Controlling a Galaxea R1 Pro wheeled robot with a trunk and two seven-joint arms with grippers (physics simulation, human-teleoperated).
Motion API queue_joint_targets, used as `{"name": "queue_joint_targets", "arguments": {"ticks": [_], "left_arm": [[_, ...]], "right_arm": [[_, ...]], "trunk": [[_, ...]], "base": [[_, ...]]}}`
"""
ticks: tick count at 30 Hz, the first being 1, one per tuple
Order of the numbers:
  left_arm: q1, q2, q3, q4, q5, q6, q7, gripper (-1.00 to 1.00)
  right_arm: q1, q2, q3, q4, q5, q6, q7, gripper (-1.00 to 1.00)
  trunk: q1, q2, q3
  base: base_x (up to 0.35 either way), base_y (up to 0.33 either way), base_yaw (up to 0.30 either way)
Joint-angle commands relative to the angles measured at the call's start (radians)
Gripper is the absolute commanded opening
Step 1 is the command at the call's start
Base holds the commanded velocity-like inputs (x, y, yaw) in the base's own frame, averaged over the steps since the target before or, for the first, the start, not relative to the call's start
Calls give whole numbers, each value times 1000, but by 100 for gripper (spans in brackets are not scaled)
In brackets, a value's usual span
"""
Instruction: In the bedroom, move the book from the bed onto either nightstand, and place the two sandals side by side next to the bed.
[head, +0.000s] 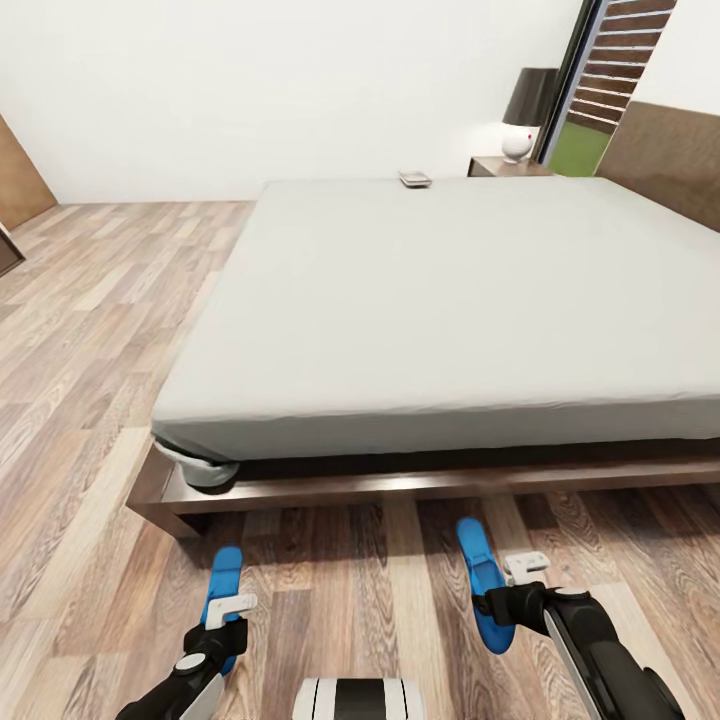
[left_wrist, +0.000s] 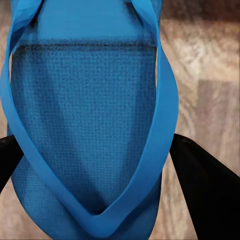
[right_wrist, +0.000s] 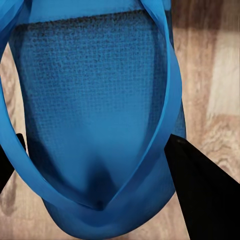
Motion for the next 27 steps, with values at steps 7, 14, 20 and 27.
{"name": "queue_joint_targets", "arguments": {"ticks": [7, 14, 20, 27], "left_arm": [[-2, 2, -9, -2, 9, -35, 6, -100], [-23, 2, -9, -1, 9, -51, 5, -100], [-30, 1, -9, -16, 8, -52, 4, -100], [-33, 2, -8, -34, 8, -51, 2, -100]], "right_arm": [[11, 0, -1, -15, 8, 5, 7, -100], [13, 0, -1, -17, 9, 6, 6, -100], [13, 0, 0, -18, 9, 6, 5, -100], [13, 0, 0, -18, 10, 6, 5, -100]], "trunk": [[0, 0, -1], [3, -2, -24], [3, -2, -24], [5, -3, -43]], "base": [[0, 0, 0], [0, 0, 0], [0, 0, 0], [0, 0, 0]]}}
